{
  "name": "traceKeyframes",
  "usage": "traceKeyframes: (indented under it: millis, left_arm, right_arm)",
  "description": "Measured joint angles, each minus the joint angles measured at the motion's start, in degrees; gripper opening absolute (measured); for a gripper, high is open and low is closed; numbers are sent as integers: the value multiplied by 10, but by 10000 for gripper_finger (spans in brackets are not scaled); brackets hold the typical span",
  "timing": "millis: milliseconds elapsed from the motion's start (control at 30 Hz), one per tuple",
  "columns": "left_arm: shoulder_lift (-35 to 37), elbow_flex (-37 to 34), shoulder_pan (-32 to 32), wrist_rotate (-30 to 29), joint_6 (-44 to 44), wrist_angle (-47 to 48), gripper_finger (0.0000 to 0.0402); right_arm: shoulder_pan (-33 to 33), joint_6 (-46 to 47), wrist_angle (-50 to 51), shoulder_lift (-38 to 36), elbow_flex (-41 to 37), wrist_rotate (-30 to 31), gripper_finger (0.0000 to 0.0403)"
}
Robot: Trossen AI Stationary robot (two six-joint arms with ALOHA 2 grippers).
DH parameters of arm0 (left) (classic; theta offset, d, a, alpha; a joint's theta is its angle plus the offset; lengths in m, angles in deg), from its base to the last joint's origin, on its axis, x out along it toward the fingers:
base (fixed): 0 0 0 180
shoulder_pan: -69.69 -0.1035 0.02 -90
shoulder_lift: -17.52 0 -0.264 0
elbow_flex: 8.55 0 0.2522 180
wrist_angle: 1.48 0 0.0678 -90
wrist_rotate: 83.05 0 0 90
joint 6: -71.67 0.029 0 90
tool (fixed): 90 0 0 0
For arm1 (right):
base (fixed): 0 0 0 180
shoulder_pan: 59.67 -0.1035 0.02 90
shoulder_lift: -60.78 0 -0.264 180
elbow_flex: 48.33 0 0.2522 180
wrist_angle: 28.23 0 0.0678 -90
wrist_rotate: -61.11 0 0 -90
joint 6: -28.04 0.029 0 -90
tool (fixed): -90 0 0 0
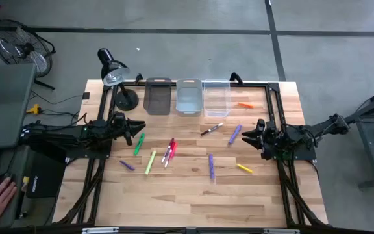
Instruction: Pick & Place Markers
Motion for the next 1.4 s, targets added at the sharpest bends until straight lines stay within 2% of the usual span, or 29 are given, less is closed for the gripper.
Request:
traceKeyframes:
  millis: [1400]
  left_arm:
    - [0,0,0,0,0,0,97]
  right_arm:
    - [0,0,0,0,0,0,122]
